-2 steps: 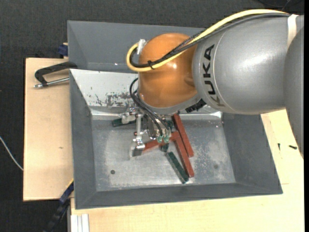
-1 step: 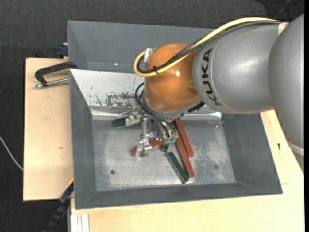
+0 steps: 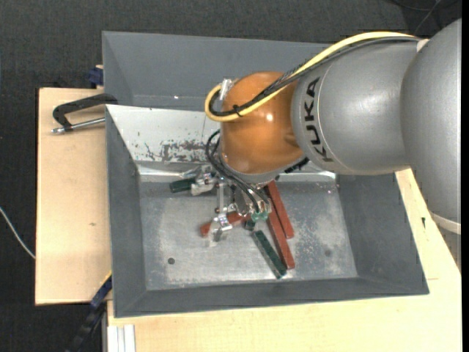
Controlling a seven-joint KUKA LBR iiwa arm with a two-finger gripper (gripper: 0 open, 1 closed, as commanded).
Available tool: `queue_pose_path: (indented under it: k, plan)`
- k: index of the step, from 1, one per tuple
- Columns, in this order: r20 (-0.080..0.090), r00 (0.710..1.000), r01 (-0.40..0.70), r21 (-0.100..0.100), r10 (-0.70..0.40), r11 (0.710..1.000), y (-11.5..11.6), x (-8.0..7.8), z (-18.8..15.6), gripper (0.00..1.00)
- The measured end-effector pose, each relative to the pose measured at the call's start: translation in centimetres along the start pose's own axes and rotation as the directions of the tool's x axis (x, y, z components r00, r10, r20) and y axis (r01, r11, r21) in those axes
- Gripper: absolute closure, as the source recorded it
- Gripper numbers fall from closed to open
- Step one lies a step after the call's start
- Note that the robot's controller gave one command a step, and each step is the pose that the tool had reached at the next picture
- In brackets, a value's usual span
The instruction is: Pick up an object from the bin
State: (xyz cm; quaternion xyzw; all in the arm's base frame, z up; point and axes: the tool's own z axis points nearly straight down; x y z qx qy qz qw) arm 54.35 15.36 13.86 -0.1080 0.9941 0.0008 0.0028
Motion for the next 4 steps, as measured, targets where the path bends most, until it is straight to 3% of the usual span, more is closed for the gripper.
queue_pose_path:
  k: [1,2,3,4]
  plan:
    - [-0.01,0.998,0.065,0.004,-0.065,0.998,-1.0,0.6,0.9,0.0]
    - [-0.002,0.937,0.349,-0.001,-0.349,0.937,-8.9,2.5,6.1,1.0]
    - [-0.002,0.937,0.348,-0.001,-0.348,0.937,-8.9,2.5,6.1,1.0]
    - [0.003,0.933,0.36,0.001,-0.36,0.933,-6.6,0.9,-8.8,1.0]
